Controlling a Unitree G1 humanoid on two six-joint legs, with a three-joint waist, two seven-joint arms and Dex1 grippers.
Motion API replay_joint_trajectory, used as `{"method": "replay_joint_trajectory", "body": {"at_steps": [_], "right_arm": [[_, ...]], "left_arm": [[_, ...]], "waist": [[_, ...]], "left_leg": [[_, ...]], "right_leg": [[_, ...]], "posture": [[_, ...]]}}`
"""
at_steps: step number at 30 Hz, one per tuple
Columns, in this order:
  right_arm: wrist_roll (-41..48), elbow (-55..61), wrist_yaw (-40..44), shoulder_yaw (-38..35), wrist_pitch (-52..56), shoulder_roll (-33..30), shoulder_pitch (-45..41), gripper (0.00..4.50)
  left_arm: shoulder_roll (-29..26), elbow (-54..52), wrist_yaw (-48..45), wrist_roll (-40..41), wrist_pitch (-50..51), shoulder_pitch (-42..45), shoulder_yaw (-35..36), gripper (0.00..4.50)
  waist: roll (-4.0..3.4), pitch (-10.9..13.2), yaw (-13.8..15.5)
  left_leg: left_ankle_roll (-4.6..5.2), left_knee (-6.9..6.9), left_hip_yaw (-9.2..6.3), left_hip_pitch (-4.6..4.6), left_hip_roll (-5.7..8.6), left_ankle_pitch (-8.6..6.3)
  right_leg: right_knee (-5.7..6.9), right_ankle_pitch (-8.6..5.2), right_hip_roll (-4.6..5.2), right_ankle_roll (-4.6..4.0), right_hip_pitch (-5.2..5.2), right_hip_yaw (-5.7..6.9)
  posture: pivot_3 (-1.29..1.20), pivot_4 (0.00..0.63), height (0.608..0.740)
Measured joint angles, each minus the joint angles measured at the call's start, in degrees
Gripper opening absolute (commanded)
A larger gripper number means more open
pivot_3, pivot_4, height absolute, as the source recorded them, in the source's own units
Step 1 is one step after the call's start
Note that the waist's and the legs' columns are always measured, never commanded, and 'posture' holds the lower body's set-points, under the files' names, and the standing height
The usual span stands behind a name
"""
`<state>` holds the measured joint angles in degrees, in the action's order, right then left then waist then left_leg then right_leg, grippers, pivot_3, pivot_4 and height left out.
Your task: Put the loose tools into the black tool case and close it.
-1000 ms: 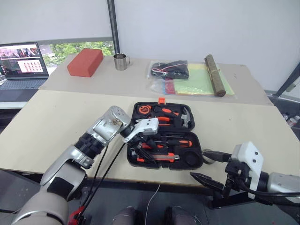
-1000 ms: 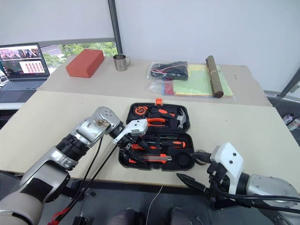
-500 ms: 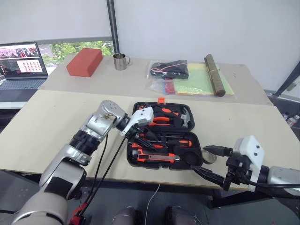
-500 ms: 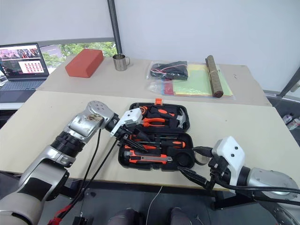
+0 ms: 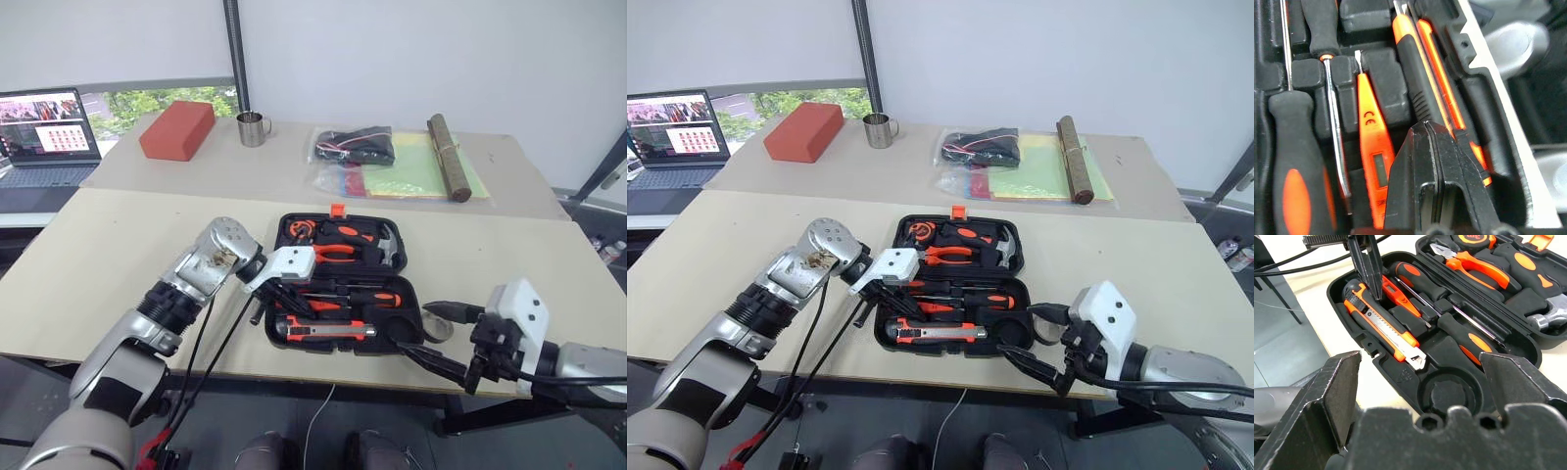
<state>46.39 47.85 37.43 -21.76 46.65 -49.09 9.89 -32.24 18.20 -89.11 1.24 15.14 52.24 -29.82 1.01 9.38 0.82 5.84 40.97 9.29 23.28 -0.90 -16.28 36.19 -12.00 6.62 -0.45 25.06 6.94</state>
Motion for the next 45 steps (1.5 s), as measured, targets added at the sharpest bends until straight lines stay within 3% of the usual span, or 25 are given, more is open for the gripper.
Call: {"method": "replay_joint_trajectory", "body": {"at_steps": [5, 10, 17, 23, 29, 36, 40, 45], "right_arm": [[0.0, 0.0, -0.2, 0.0, 0.0, 0.0, 0.4, 4.50], [0.0, 0.0, -0.1, 0.0, 0.0, 0.0, 1.3, 4.50], [-0.1, 0.0, 0.0, 0.0, -0.1, 0.0, 1.7, 4.50], [-0.1, 0.0, 0.0, 0.1, -0.2, 0.0, 1.7, 4.50], [-0.1, 0.0, -0.3, 0.1, -0.2, 0.0, 1.6, 4.50], [0.0, 0.3, -0.4, 0.2, -0.2, 0.2, 2.2, 4.50], [0.0, 0.3, -0.1, -1.3, -0.2, 0.2, 5.3, 4.50], [-0.5, -2.4, 4.1, -12.0, -0.1, -1.1, 13.3, 4.50]], "left_arm": [[1.3, 2.5, 0.3, -0.8, -2.8, -0.5, 0.8, 0.05], [3.7, 4.0, -2.2, 4.1, -0.9, 0.2, 4.3, 0.05], [2.2, 3.3, -3.0, 9.8, 1.3, 3.2, 4.9, 0.05], [1.1, 2.9, -3.0, 8.4, -2.2, 0.1, -1.0, 0.05], [2.8, 6.2, -1.1, 2.8, -12.9, 0.6, -1.6, 0.05], [3.5, 8.4, -0.8, 2.1, -14.7, 0.5, -0.7, 0.05], [3.5, 6.3, -2.4, 6.0, -9.0, -2.3, 2.4, 1.10], [1.5, 0.7, -2.7, 16.8, 1.7, -3.4, 12.6, 2.78]], "waist": [[-0.03, 0.0, 0.0], [-0.02, 0.0, 0.2], [-0.02, 0.0, -0.1], [-0.02, 0.0, -0.1], [-0.04, -0.1, 0.4], [-0.05, -0.3, 0.3], [-0.06, -0.3, 0.2], [-0.06, -0.3, 0.2]], "left_leg": [[0.00, 0.02, 0.00, -0.01, 0.00, 0.00], [0.06, 0.10, -0.02, 0.09, 0.00, -0.03], [0.06, 0.09, -0.01, 0.04, 0.00, -0.03], [0.06, 0.10, 0.00, 0.05, 0.00, -0.03], [0.10, 0.14, -0.04, -0.14, 0.01, -0.06], [0.14, 0.16, -0.06, -0.14, 0.00, -0.08], [0.17, 0.17, -0.07, 0.06, 0.01, -0.07], [0.22, 0.39, -0.12, 0.25, 0.01, -0.08]], "right_leg": [[0.02, 0.00, 0.01, 0.00, -0.02, 0.00], [0.00, 0.01, 0.02, 0.03, 0.01, 0.03], [0.02, 0.01, -0.02, 0.03, 0.00, 0.02], [0.02, 0.01, -0.02, 0.02, 0.00, 0.02], [-0.03, 0.04, 0.12, 0.07, -0.23, 0.04], [-0.04, 0.09, 0.40, 0.23, -0.22, 0.04], [0.01, 0.19, 0.36, 0.03, -0.05, 0.05], [-0.01, 0.13, 0.02, 0.15, -0.03, 0.09]], "posture": [[0.00, 0.150, 0.736], [0.00, 0.150, 0.736], [0.00, 0.150, 0.736], [0.00, 0.150, 0.736], [0.00, 0.150, 0.736], [0.00, 0.150, 0.736], [0.00, 0.150, 0.736], [0.00, 0.150, 0.736]]}}
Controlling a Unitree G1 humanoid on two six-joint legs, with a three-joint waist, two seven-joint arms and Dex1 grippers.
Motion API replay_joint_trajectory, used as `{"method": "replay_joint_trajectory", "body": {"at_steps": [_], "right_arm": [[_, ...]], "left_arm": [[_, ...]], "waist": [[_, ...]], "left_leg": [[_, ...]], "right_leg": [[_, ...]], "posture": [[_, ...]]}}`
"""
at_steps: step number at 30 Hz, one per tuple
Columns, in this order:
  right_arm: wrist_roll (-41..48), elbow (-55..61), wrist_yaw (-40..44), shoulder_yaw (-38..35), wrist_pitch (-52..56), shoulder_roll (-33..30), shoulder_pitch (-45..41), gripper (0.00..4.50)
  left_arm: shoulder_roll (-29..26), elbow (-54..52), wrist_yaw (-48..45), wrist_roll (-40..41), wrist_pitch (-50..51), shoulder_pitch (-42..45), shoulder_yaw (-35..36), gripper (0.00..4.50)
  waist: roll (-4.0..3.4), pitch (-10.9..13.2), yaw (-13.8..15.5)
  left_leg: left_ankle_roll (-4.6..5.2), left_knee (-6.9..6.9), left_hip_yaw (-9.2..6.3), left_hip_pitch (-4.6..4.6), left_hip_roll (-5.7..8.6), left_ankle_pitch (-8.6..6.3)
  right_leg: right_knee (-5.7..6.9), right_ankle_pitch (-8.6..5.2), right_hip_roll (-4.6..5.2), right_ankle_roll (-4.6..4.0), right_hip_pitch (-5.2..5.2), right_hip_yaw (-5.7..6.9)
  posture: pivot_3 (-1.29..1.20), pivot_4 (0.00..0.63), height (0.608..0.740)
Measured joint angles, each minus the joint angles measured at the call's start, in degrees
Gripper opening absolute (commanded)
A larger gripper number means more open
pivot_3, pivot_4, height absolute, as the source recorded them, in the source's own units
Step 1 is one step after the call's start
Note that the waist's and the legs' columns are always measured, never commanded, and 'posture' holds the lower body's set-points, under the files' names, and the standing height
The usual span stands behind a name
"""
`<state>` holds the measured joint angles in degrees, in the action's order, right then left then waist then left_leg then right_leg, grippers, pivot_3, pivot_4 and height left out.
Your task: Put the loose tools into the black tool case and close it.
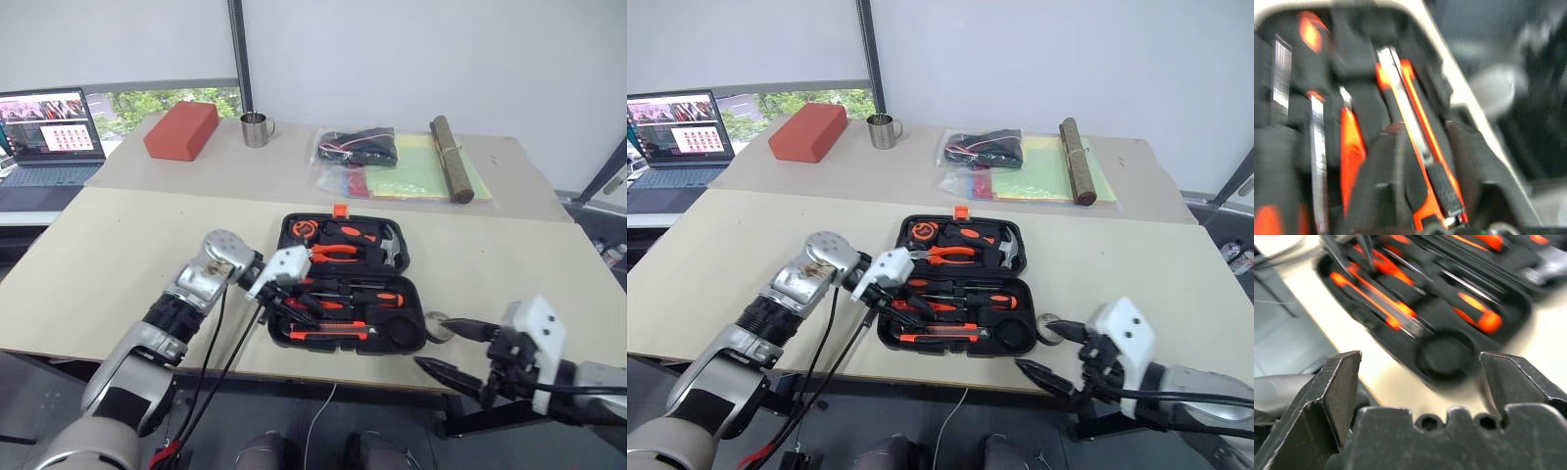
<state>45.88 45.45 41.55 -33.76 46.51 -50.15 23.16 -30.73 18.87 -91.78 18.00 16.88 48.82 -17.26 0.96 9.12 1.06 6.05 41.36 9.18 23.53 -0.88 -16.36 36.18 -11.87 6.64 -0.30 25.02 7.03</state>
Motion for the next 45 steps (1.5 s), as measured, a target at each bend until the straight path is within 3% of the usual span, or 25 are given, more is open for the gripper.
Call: {"method": "replay_joint_trajectory", "body": {"at_steps": [4, 5, 15, 18, 21, 27, 29, 34, 38, 45], "right_arm": [[-5.5, -4.6, 4.0, -0.6, -2.8, -1.9, 2.6, 4.50], [-7.6, -6.2, 4.6, 1.0, -4.3, -2.8, 1.8, 4.50], [-23.5, -20.0, 6.0, 24.0, -16.0, -4.6, -15.4, 4.50], [-27.6, -24.6, 7.4, 30.0, -18.1, -4.6, -19.9, 3.76], [-29.8, -27.1, 9.0, 33.2, -19.3, -4.6, -22.6, 2.71], [-31.1, -28.0, 10.0, 35.0, -19.0, -4.5, -25.1, 0.56], [-30.8, -27.1, 10.6, 33.8, -18.2, -4.8, -24.3, 0.04], [-20.4, -18.2, 14.3, 23.5, -10.2, -7.7, -23.3, 0.04], [-9.9, -10.5, 14.6, 22.4, -2.6, -7.6, -30.3, 0.04], [-13.3, -9.7, 11.0, 35.8, 0.2, -6.9, -35.8, 0.04]], "left_arm": [[-5.1, -4.9, -0.3, 6.5, 7.4, -0.1, 2.9, 4.27], [-5.7, -6.1, -0.4, 7.3, 8.1, -0.2, 3.0, 4.46], [-7.4, -10.8, 0.0, 4.3, 4.3, -4.7, 1.9, 4.46], [-7.6, -12.3, 0.8, 4.1, 4.6, -5.2, 2.1, 4.50], [-7.7, -13.2, 1.3, 4.0, 4.7, -5.4, 2.2, 4.50], [-8.0, -13.8, 2.4, 3.4, 4.7, -6.6, 2.2, 4.50], [-8.2, -14.1, 2.5, 3.3, 4.7, -6.8, 2.2, 4.50], [-8.6, -14.4, 2.8, 2.8, 4.6, -7.0, 2.4, 4.50], [-8.3, -15.2, 2.9, 2.4, 4.5, -7.4, 2.3, 4.50], [-8.3, -15.8, 3.1, 2.3, 4.5, -7.9, 2.3, 4.50]], "waist": [[0.00, 0.0, -0.3], [-0.01, 0.0, -0.4], [-0.03, 0.0, -0.3], [-0.03, 0.0, -0.3], [-0.03, 0.0, -0.4], [-0.04, 0.0, -0.5], [-0.05, 0.0, -0.3], [-0.08, 0.0, -0.4], [-0.08, 0.0, -0.7], [-0.08, 0.0, -0.1]], "left_leg": [[-0.01, -0.04, 0.01, -0.19, -0.01, 0.00], [-0.02, -0.04, 0.01, -0.29, -0.01, -0.01], [-0.06, -0.07, 0.03, -0.19, 0.03, 0.01], [-0.05, -0.07, 0.03, -0.16, 0.05, 0.01], [-0.06, -0.08, 0.04, -0.20, 0.04, 0.01], [-0.08, -0.07, 0.04, -0.22, 0.02, 0.02], [-0.08, -0.08, 0.03, -0.19, 0.04, 0.02], [-0.08, -0.09, 0.02, -0.21, 0.02, 0.02], [-0.12, -0.10, -0.01, -0.25, -0.02, 0.04], [-0.09, -0.08, -0.02, -0.04, 0.08, 0.02]], "right_leg": [[0.00, -0.31, -0.02, 0.50, -0.11, -0.06], [0.00, -0.32, 0.00, 0.51, -0.20, -0.08], [0.07, -0.10, 0.09, -0.03, -0.05, -0.02], [0.00, -0.13, 0.08, 0.02, -0.08, -0.01], [0.01, -0.14, 0.04, 0.03, -0.09, -0.02], [0.04, -0.15, 0.08, 0.05, -0.09, -0.03], [0.04, -0.14, 0.11, 0.04, -0.07, -0.02], [0.03, -0.11, 0.32, 0.00, -0.09, -0.02], [0.03, -0.09, 0.35, -0.06, -0.08, -0.02], [0.01, -0.09, 0.50, -0.05, 0.02, 0.08]], "posture": [[0.00, 0.150, 0.736], [0.00, 0.150, 0.736], [0.00, 0.150, 0.736], [0.00, 0.150, 0.736], [0.00, 0.150, 0.736], [0.00, 0.150, 0.736], [0.00, 0.150, 0.736], [0.00, 0.150, 0.736], [0.00, 0.150, 0.736], [0.00, 0.150, 0.736]]}}
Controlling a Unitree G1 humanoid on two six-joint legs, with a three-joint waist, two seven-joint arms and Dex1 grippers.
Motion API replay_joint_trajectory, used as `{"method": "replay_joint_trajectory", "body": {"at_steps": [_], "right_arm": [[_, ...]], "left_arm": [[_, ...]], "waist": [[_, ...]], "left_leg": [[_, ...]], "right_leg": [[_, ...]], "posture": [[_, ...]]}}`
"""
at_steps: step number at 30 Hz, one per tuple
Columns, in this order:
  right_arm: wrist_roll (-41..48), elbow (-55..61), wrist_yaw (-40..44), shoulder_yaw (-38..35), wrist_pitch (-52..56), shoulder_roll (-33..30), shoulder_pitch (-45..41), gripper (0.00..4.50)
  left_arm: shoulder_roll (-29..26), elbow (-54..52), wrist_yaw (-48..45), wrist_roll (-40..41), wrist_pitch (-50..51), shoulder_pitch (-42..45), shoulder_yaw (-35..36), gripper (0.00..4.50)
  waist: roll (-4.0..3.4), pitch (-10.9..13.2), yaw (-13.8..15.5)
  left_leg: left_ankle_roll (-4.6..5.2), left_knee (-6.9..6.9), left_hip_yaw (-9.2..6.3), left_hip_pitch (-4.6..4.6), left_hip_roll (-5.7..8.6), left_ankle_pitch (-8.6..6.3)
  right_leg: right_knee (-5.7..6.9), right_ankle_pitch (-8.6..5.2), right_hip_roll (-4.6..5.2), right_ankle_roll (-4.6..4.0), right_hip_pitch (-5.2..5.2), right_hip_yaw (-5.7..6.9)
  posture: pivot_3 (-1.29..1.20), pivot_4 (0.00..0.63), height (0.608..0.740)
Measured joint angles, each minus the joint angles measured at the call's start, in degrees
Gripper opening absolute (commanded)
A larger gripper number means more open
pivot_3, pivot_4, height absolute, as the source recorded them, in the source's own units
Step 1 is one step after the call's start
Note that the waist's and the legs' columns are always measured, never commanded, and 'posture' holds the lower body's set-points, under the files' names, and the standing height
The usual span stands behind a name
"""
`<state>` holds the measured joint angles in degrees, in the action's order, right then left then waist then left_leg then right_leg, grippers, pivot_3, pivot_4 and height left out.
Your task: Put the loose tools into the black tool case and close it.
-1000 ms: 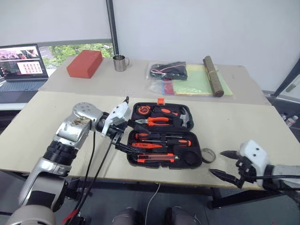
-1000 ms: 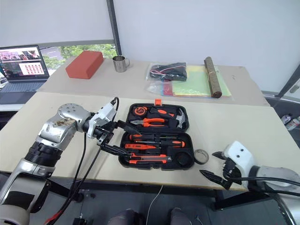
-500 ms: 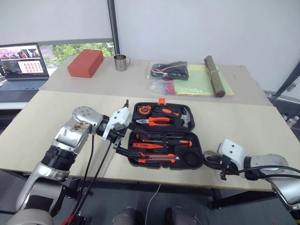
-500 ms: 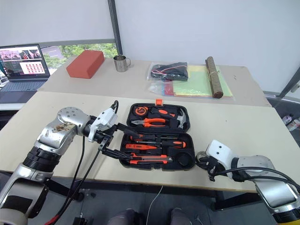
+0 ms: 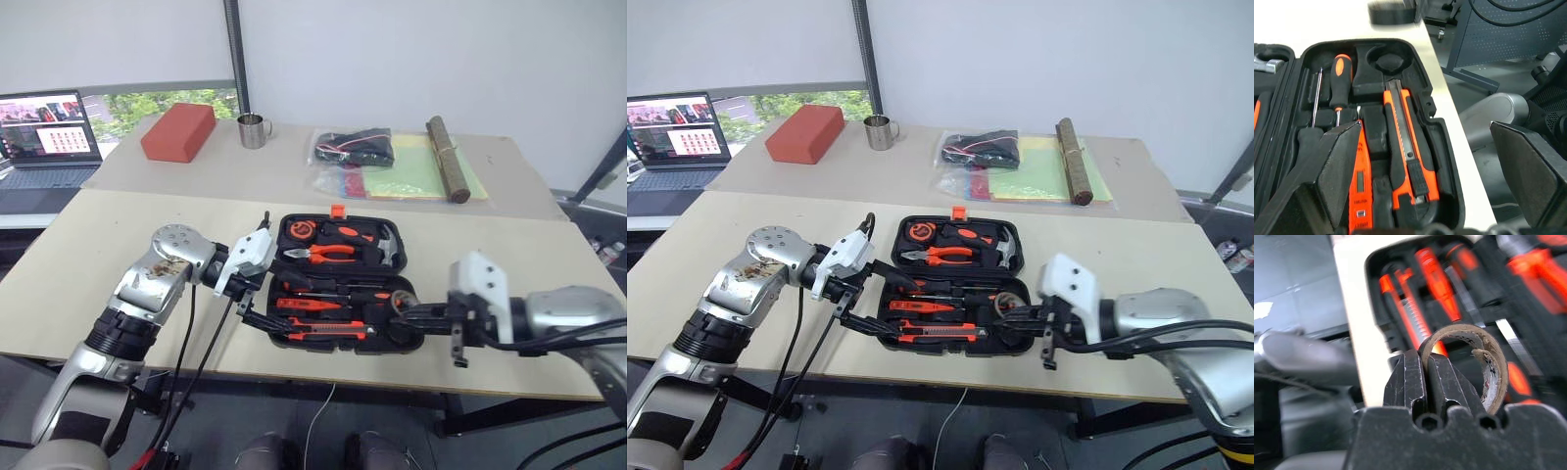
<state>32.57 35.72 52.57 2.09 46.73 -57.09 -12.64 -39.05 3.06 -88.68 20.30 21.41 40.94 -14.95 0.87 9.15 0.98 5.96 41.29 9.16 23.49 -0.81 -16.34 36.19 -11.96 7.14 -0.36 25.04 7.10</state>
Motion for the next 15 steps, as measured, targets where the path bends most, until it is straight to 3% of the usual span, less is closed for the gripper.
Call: {"method": "replay_joint_trajectory", "body": {"at_steps": [1, 8, 15], "right_arm": [[-2.6, -1.4, -0.4, 2.2, -0.2, -1.0, 0.3, 0.04], [-7.5, -4.3, -1.3, 3.9, -1.7, -1.5, 1.7, 2.40], [1.7, -1.0, -0.2, -3.5, 1.4, 1.6, 2.2, 2.40]], "left_arm": [[0.0, 0.0, 0.2, 0.0, 0.0, 0.0, 0.0, 4.50], [-0.1, -1.2, 0.6, 0.0, 0.3, 0.0, 0.0, 4.50], [-1.6, -3.8, 2.7, 0.1, 3.4, -0.9, 0.8, 4.50]], "waist": [[0.00, 0.0, 0.0], [0.00, 0.0, -0.3], [0.00, 0.0, -0.3]], "left_leg": [[0.01, 0.00, 0.01, 0.03, 0.03, 0.00], [0.00, -0.02, 0.03, -0.07, -0.01, 0.01], [0.00, -0.02, 0.02, -0.07, -0.02, 0.00]], "right_leg": [[-0.01, 0.00, -0.01, 0.02, 0.01, 0.02], [0.03, -0.01, -0.22, 0.05, -0.03, 0.04], [0.02, -0.01, -0.25, 0.05, -0.05, 0.00]], "posture": [[0.00, 0.150, 0.736], [0.00, 0.150, 0.736], [0.00, 0.150, 0.736]]}}
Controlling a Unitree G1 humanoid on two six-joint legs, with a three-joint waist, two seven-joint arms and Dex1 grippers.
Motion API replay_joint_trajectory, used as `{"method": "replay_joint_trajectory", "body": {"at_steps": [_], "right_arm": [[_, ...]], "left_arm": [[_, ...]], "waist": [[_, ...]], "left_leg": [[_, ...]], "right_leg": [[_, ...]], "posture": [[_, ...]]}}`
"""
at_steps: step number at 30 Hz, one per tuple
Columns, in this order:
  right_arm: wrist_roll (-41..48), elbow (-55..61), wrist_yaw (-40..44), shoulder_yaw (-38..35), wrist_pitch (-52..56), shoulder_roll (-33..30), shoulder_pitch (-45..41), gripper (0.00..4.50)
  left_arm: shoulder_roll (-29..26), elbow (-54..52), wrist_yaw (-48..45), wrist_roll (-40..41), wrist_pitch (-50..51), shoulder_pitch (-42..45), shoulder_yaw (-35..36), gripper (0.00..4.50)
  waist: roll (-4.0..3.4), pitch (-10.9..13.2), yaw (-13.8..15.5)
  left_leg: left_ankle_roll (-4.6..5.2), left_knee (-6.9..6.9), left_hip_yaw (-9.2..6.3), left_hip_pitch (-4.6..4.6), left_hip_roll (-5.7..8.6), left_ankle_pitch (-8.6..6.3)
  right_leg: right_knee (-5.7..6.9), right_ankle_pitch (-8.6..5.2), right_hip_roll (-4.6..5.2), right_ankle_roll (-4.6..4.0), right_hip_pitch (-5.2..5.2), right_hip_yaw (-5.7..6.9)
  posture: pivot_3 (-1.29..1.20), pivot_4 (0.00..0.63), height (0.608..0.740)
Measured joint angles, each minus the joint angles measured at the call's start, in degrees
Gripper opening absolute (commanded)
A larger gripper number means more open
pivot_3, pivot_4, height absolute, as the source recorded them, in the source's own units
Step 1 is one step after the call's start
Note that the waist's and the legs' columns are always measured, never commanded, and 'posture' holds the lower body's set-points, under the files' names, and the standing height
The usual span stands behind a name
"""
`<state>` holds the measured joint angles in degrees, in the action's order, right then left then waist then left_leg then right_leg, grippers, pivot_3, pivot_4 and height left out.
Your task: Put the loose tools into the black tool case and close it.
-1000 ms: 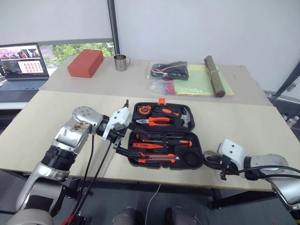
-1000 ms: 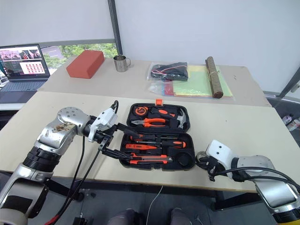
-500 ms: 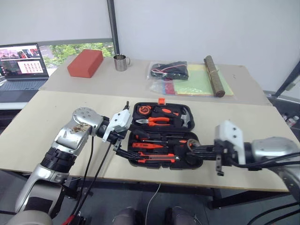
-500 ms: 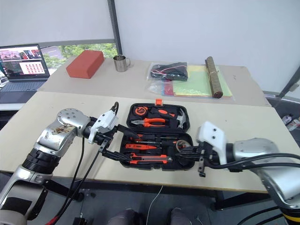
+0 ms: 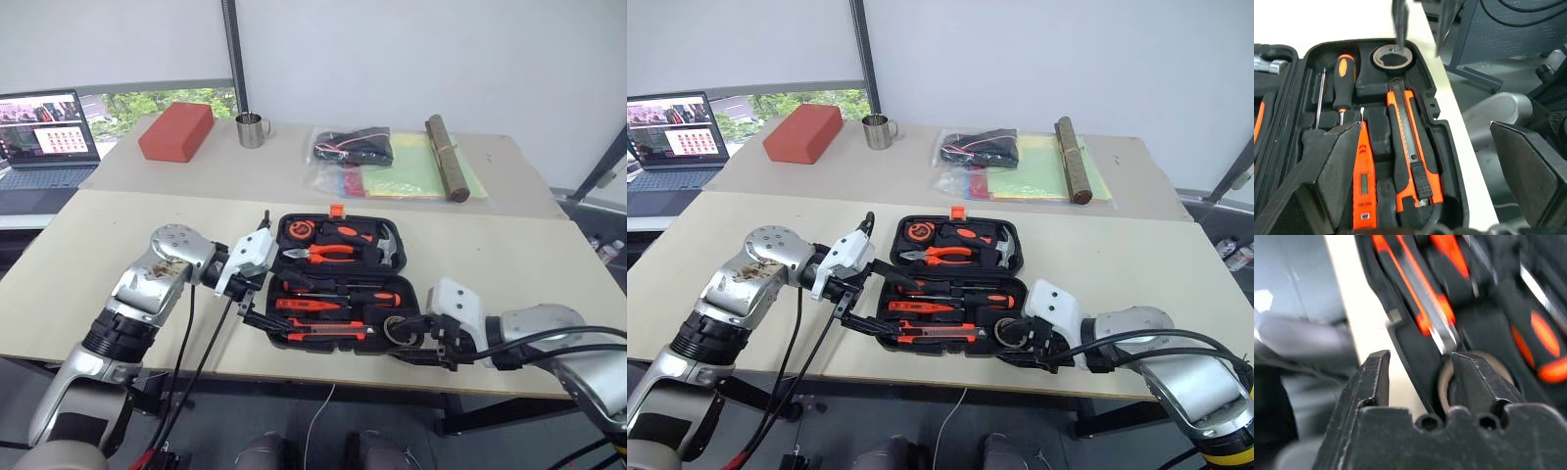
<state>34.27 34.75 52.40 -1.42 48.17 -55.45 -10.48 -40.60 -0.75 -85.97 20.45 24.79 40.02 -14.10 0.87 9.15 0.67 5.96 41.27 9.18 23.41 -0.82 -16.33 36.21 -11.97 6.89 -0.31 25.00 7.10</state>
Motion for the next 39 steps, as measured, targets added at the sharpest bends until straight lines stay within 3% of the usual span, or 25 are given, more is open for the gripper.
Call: {"method": "replay_joint_trajectory", "body": {"at_steps": [2, 5, 10, 15, 21, 26, 31, 39], "right_arm": [[0.9, -0.8, -0.2, -3.0, 0.3, -0.1, 0.5, 2.40], [1.3, -4.7, -1.5, -6.8, 0.6, 0.3, 0.6, 1.67], [-4.0, -17.8, -3.0, -7.8, -4.2, 1.3, -0.4, 0.00], [-12.8, -29.3, -2.0, -1.0, -15.3, 4.0, -4.9, 0.00], [-20.3, -37.8, 2.5, 7.8, -25.6, 7.3, -11.3, 0.00], [-21.6, -36.4, 9.6, 9.6, -26.2, 5.3, -10.5, 0.00], [-21.3, -30.1, 12.7, 9.5, -25.0, 4.5, -6.1, 0.00], [-21.2, -25.8, 10.1, 6.0, -25.1, 5.1, 0.2, 0.00]], "left_arm": [[-0.7, 0.0, 1.4, 0.2, 1.2, -1.0, 1.6, 4.50], [-1.8, 1.9, 4.2, 0.5, 2.4, -2.2, 5.1, 3.76], [-3.9, 10.5, 11.4, -1.1, 1.7, -5.1, 11.4, 1.93], [-2.8, 16.7, 14.0, -5.2, -3.6, -8.0, 10.3, 0.11], [2.0, 17.7, 12.6, -6.7, -4.5, -6.9, 5.1, 0.03], [-0.5, 15.0, 8.8, -7.2, -2.8, -6.7, 2.9, 0.03], [-3.6, 11.7, 4.8, -7.2, -1.8, -8.8, 2.3, 0.03], [-4.1, 9.7, 4.0, -7.2, -2.5, -12.1, 1.8, 0.03]], "waist": [[0.00, 0.0, 0.1], [0.00, 0.0, 0.0], [0.00, 0.0, -0.2], [0.00, 0.0, -0.3], [-0.02, 0.0, -0.4], [-0.02, 0.0, -0.6], [-0.03, 0.0, -1.0], [-0.03, 0.0, -0.9]], "left_leg": [[0.00, 0.00, 0.00, 0.00, 0.00, 0.00], [0.00, 0.00, 0.00, 0.00, 0.00, 0.00], [0.00, -0.14, 0.16, -0.13, 0.02, 0.00], [-0.02, -0.24, 0.33, -0.19, 0.01, 0.01], [-0.03, -0.24, 0.39, -0.14, 0.01, 0.02], [-0.04, -0.36, 0.37, -0.13, 0.00, 0.02], [-0.06, -0.45, 0.36, -0.16, -0.01, 0.01], [-0.08, -0.40, 0.30, -0.20, 0.00, 0.00]], "right_leg": [[-0.01, 0.00, 0.01, 0.00, 0.00, 0.00], [0.00, 0.00, 0.06, 0.00, 0.01, 0.00], [0.01, -0.01, -0.13, 0.01, 0.01, 0.01], [0.00, -0.01, -0.19, 0.01, 0.04, 0.03], [0.01, -0.01, -0.23, 0.01, 0.11, 0.02], [-0.01, -0.02, -0.26, 0.00, 0.14, 0.05], [-0.01, -0.08, -0.25, -0.01, 0.15, 0.05], [0.02, -0.07, 0.16, -0.01, 0.11, 0.00]], "posture": [[0.00, 0.150, 0.736], [0.00, 0.150, 0.736], [0.00, 0.150, 0.736], [0.00, 0.150, 0.736], [0.00, 0.150, 0.736], [0.00, 0.150, 0.736], [0.00, 0.150, 0.736], [0.00, 0.150, 0.736]]}}
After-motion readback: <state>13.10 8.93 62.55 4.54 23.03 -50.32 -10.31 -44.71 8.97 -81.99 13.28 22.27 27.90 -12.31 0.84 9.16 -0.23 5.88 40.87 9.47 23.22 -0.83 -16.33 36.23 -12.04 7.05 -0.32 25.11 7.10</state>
